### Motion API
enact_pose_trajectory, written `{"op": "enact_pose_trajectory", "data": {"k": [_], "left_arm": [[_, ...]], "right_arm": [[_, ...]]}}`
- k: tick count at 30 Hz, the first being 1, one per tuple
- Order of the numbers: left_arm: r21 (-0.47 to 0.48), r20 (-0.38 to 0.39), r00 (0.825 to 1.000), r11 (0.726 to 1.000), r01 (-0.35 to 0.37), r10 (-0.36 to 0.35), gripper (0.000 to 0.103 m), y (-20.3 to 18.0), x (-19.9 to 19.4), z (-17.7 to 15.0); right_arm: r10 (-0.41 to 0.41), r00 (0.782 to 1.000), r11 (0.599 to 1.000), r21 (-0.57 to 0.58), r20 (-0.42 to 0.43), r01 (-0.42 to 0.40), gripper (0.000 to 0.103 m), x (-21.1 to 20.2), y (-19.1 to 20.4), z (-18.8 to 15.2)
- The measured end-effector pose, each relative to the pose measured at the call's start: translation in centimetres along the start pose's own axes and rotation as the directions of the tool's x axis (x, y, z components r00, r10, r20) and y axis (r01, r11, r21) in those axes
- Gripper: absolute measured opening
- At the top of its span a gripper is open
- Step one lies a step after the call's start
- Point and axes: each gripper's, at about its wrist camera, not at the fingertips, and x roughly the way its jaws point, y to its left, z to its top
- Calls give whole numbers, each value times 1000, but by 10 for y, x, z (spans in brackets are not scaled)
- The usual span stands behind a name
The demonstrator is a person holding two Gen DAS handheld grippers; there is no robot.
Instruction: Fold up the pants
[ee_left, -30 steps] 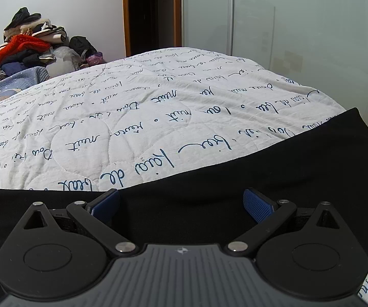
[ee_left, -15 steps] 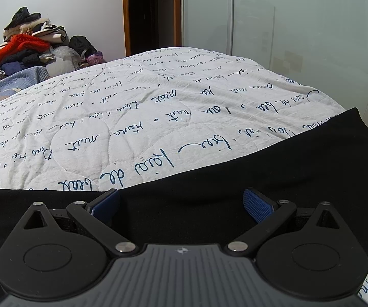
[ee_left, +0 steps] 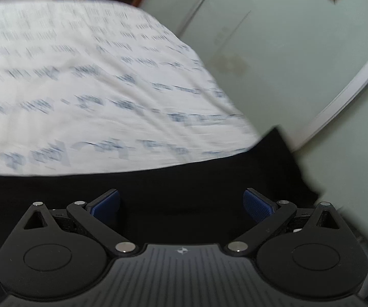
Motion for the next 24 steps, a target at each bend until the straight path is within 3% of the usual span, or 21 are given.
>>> {"op": "enact_pose_trajectory", "data": {"k": [5, 9, 13, 15, 17, 19, 21, 24], "left_arm": [[-124, -40, 990, 984, 131, -137, 103, -8, 18, 7], [-204, -87, 980, 966, 158, -178, 103, -8, 43, 8], [-318, -43, 968, 922, 222, -248, 102, 6, 55, 6], [-330, -39, 963, 913, 239, -267, 101, 9, 55, 7], [-303, -33, 964, 922, 241, -262, 90, 7, 51, 7], [-289, -46, 965, 929, 233, -256, 59, 4, 52, 7], [-298, -73, 963, 927, 226, -258, 42, 5, 58, 7], [-301, -87, 964, 929, 215, -251, 34, 8, 59, 2]], "right_arm": [[39, 999, 992, -123, 34, -35, 10, -12, 29, 4], [82, 994, 972, -227, 70, -64, 10, -24, 56, 4], [117, 988, 931, -356, 97, -75, 10, -31, 84, 0], [122, 988, 911, -407, 99, -71, 10, -32, 93, -3], [120, 988, 897, -436, 96, -67, 11, -31, 98, -6], [116, 990, 892, -447, 84, -66, 25, -28, 100, -7], [102, 991, 892, -448, 88, -52, 31, -27, 102, -8], [66, 996, 900, -434, 66, -31, 36, -23, 102, -6]]}}
